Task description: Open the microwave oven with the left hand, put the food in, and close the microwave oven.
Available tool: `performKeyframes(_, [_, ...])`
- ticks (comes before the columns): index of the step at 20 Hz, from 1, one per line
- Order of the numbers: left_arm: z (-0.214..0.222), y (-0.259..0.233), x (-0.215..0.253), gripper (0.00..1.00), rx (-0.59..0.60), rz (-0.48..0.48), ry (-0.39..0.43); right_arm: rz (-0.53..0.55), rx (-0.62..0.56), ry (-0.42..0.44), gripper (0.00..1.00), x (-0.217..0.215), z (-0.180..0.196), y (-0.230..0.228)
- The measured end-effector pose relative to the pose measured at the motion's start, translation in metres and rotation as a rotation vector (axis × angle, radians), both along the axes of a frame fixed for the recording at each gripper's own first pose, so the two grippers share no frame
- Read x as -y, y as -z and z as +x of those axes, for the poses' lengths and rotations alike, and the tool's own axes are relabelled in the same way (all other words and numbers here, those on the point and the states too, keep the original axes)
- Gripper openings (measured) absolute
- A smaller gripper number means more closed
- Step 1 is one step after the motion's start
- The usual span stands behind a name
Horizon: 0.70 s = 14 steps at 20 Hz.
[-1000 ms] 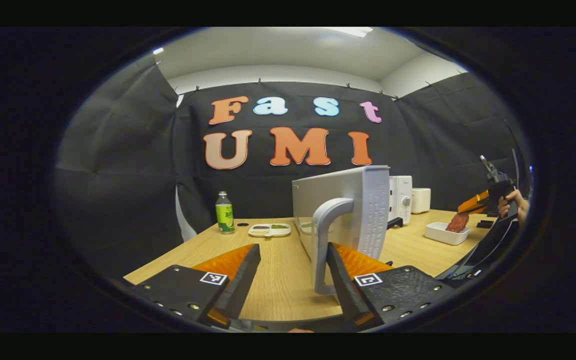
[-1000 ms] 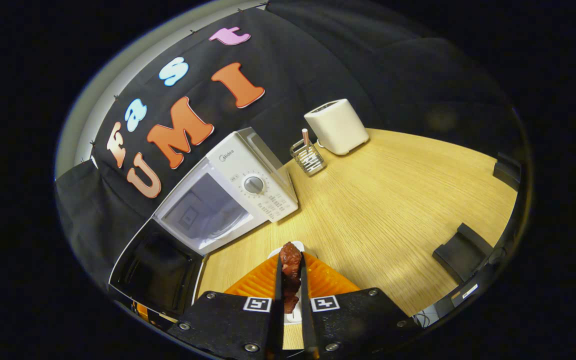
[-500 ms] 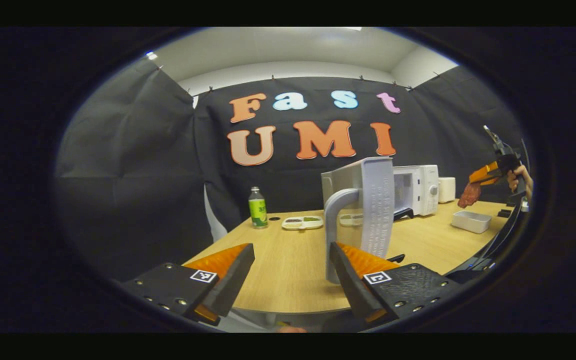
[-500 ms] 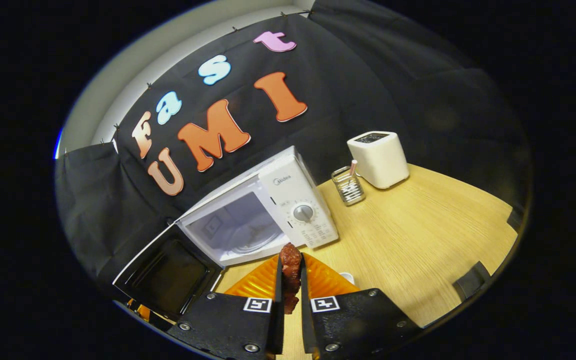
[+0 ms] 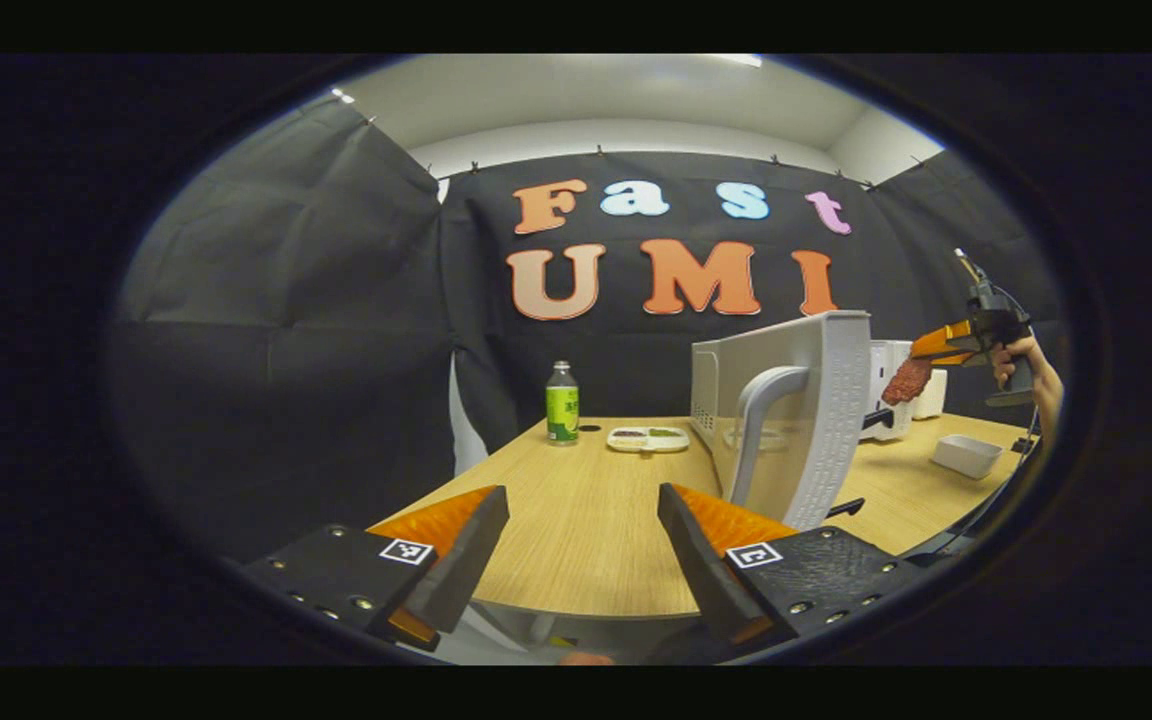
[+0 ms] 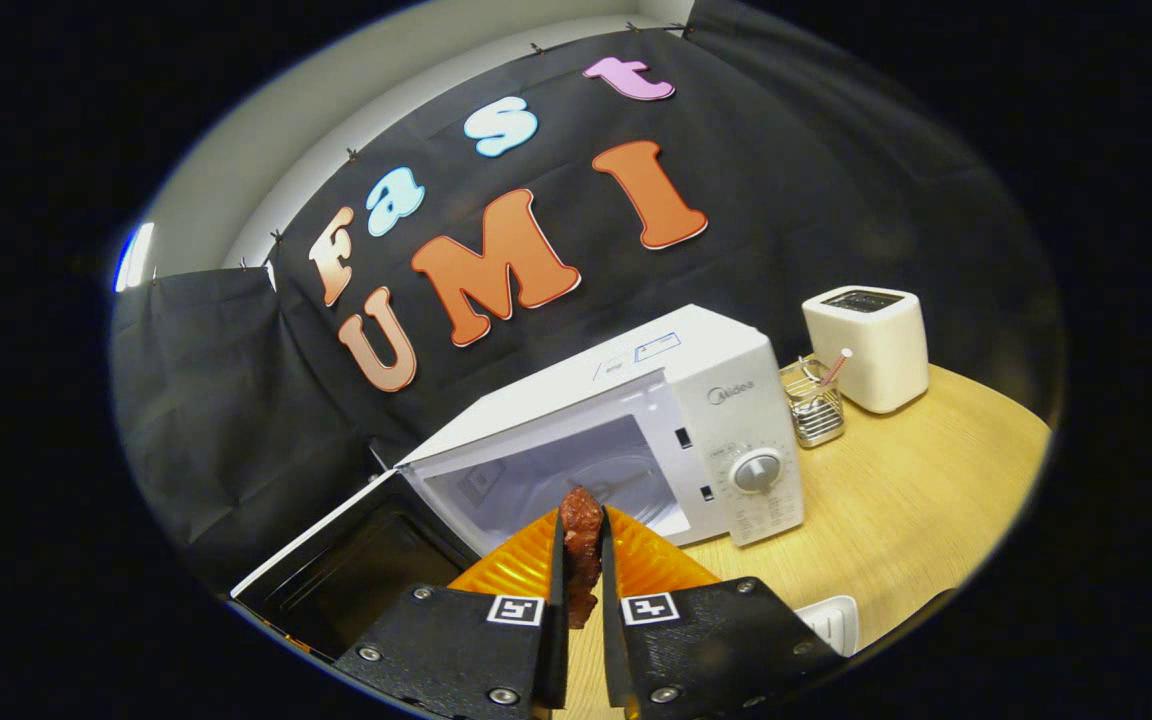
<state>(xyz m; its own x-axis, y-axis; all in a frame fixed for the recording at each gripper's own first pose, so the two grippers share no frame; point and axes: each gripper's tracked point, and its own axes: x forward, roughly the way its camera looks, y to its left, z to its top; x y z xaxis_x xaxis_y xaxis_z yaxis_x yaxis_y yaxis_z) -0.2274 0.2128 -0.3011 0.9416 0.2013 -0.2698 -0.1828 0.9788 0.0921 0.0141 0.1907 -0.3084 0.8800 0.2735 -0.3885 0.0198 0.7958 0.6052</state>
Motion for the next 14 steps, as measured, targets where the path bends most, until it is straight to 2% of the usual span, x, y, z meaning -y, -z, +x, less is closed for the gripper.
performKeyframes(2, [0.001, 0.005, -0.003, 0.92, -0.018, -0.001, -0.012, -0.010, 0.004, 0.005, 0.14, -0.013, 0.020, 0.003])
performKeyframes(7, [-0.002, 0.013, -0.019, 0.89, -0.045, 0.018, -0.055, -0.010, 0.013, 0.012, 0.14, -0.046, 0.061, 0.016])
performKeyframes(8, [-0.003, 0.015, -0.023, 0.92, -0.051, 0.013, -0.059, -0.010, 0.011, 0.012, 0.14, -0.053, 0.068, 0.022])
performKeyframes(12, [-0.002, 0.018, -0.034, 0.87, -0.051, -0.002, -0.081, 0.031, -0.031, 0.040, 0.14, -0.071, 0.093, 0.053])
performKeyframes(14, [-0.003, 0.021, -0.039, 0.90, -0.060, 0.003, -0.091, 0.052, -0.049, 0.057, 0.14, -0.078, 0.104, 0.073])
